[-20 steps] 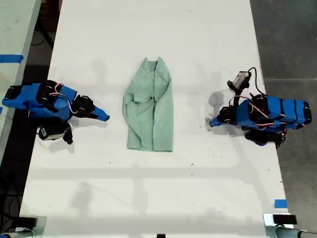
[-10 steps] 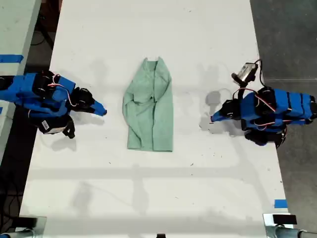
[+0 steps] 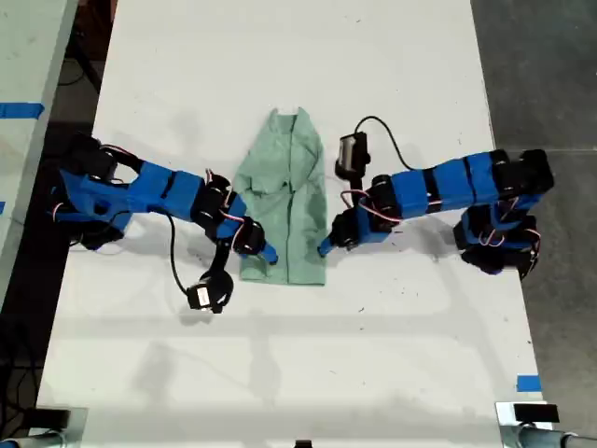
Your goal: Fold t shirt
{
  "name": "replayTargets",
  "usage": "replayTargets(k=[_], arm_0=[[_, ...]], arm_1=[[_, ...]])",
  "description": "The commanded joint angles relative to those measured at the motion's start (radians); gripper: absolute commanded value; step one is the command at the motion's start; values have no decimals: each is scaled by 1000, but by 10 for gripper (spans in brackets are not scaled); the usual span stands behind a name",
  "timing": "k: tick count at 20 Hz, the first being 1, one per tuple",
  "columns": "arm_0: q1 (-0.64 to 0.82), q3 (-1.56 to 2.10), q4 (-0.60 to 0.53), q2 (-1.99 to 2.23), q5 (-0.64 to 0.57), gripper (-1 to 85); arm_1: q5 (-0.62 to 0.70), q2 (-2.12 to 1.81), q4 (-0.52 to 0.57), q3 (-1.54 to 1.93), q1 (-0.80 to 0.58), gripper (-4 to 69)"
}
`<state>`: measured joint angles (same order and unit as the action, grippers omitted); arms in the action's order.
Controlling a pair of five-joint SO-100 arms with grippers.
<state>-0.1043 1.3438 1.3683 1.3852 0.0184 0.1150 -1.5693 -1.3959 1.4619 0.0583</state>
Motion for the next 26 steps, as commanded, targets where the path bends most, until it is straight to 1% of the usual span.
replayTargets(k=[1, 4, 7, 8, 11, 13, 14, 16, 17, 18, 19, 22, 23, 25, 26], arm_0=[[-32, -55, 9, -32, 28, 231], [-41, -12, 21, -49, 77, 224], [-86, 18, 28, -49, 161, 217], [-92, 18, 25, -61, 166, 215], [-66, 5, 12, -179, 149, 198], [-40, -17, 6, -272, 141, 120], [-28, -28, 0, -305, 133, 112], [-25, -71, 9, -330, 129, 145], [-25, -86, 17, -328, 129, 131], [-21, -91, 21, -325, 129, 83], [-17, -91, 25, -325, 133, 62], [-12, -91, 28, -328, 137, 33], [-12, -91, 31, -331, 133, 1], [-11, -91, 41, -342, 120, -1], [-11, -92, 51, -345, 120, -1]], arm_1=[[41, 141, -35, -227, 26, 245], [46, 215, -40, -305, 40, 243], [38, 230, -40, -314, 49, 242], [37, 233, -40, -316, 51, 241], [37, 242, -41, -341, 64, 239], [38, 249, -44, -356, 74, 238], [40, 252, -44, -364, 78, 237], [46, 268, -44, -387, 86, 235], [46, 278, -44, -396, 91, 234], [46, 288, -46, -407, 94, 234], [46, 305, -52, -426, 97, 234], [48, 345, -44, -453, 103, 233], [46, 354, -41, -453, 103, 226], [37, 374, -40, -451, 106, 197], [35, 382, -34, -446, 107, 165]])
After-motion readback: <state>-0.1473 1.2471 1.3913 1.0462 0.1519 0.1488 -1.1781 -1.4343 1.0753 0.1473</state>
